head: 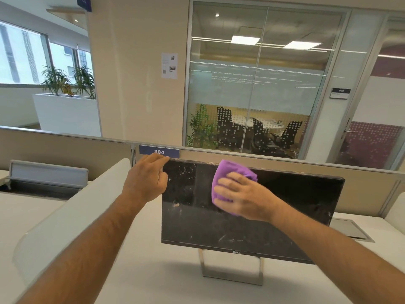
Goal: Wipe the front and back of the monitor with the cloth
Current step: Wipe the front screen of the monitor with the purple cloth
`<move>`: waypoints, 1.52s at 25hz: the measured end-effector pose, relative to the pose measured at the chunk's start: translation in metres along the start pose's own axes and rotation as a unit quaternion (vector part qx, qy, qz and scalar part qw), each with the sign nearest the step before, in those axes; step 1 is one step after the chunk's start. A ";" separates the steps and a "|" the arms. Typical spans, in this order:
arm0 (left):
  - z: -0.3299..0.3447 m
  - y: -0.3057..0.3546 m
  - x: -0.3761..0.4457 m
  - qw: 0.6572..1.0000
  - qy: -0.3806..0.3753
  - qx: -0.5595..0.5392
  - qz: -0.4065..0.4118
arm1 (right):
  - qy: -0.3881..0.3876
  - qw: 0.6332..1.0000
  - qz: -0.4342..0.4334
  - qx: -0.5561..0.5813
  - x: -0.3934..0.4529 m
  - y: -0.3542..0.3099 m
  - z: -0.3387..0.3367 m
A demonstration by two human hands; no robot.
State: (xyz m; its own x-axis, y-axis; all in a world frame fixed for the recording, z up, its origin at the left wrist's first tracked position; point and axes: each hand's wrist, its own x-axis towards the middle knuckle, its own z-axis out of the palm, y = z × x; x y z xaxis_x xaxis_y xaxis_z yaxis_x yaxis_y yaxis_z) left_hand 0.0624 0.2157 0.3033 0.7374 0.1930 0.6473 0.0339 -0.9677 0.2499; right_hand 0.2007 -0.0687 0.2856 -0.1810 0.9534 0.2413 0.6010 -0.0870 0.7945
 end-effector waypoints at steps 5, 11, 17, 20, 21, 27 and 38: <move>-0.002 -0.002 0.000 1.000 -0.014 0.005 -0.001 | 0.046 0.991 0.126 0.019 0.009 0.012 -0.005; -0.002 -0.004 0.000 1.000 -0.023 0.006 0.003 | 0.025 0.999 0.028 -0.010 0.017 0.007 -0.002; -0.003 -0.004 0.000 1.000 -0.025 0.004 0.004 | 0.011 0.999 -0.021 -0.028 0.025 -0.005 -0.002; -0.003 -0.005 0.000 1.000 -0.027 0.005 0.007 | 0.052 0.992 0.112 0.003 0.033 0.012 -0.007; -0.004 -0.005 0.000 1.000 -0.028 0.004 0.006 | 0.056 0.991 0.125 0.002 0.037 0.010 -0.006; -0.004 -0.005 0.001 1.000 -0.029 0.006 0.006 | 0.041 0.998 0.056 -0.009 0.049 0.010 -0.004; 0.001 -0.009 0.003 1.000 -0.016 0.007 0.012 | 0.045 0.995 0.080 -0.035 0.073 -0.004 -0.002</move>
State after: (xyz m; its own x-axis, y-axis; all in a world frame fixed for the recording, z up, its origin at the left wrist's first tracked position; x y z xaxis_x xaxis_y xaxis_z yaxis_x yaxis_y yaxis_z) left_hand 0.0648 0.2251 0.3021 0.7595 0.1650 0.6292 0.0256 -0.9741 0.2246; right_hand 0.1839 0.0007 0.3008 -0.1587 0.8959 0.4149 0.5729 -0.2587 0.7777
